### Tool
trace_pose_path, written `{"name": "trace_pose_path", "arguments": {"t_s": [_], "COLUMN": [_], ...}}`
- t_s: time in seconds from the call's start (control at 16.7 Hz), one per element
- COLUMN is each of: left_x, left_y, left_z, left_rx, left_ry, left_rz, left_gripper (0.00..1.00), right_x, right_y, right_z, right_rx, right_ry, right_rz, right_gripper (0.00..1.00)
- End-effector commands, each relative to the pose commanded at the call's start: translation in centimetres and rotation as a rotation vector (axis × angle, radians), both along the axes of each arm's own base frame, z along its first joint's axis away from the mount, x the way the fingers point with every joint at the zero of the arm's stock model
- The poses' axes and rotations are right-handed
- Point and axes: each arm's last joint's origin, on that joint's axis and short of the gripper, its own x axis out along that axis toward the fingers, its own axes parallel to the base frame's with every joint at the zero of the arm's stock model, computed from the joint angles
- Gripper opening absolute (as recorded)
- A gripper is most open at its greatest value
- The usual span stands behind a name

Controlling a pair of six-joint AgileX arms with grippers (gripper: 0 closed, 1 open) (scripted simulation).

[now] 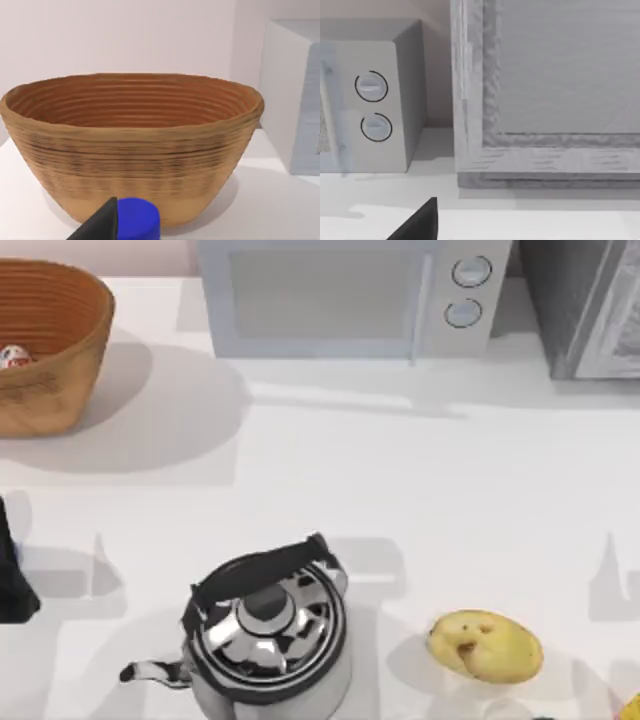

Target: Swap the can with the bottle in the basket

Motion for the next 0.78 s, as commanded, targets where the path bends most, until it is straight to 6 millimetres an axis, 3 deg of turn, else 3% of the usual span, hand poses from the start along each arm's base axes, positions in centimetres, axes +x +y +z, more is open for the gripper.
{"name": "trace_pose_path", "arguments": {"t_s": [0.18,0.36,0.6,0.78], "left_x": [0.0,0.1,1.2,3.5], "left_y": [0.0,0.1,0.2,0.4], "left_z": [0.1,1.6,5.9,10.2], "left_rx": [0.0,-0.001,-0.002,-0.002], "left_ry": [0.006,0.059,0.195,0.331], "left_rz": [0.001,0.004,0.008,0.008], "left_gripper": [1.0,1.0,1.0,1.0], "right_x": [0.0,0.0,0.0,0.0], "right_y": [0.0,0.0,0.0,0.0], "right_z": [0.0,0.0,0.0,0.0], "right_rx": [0.0,0.0,0.0,0.0], "right_ry": [0.0,0.0,0.0,0.0], "right_rz": [0.0,0.0,0.0,0.0], "right_gripper": [1.0,1.0,1.0,1.0]}}
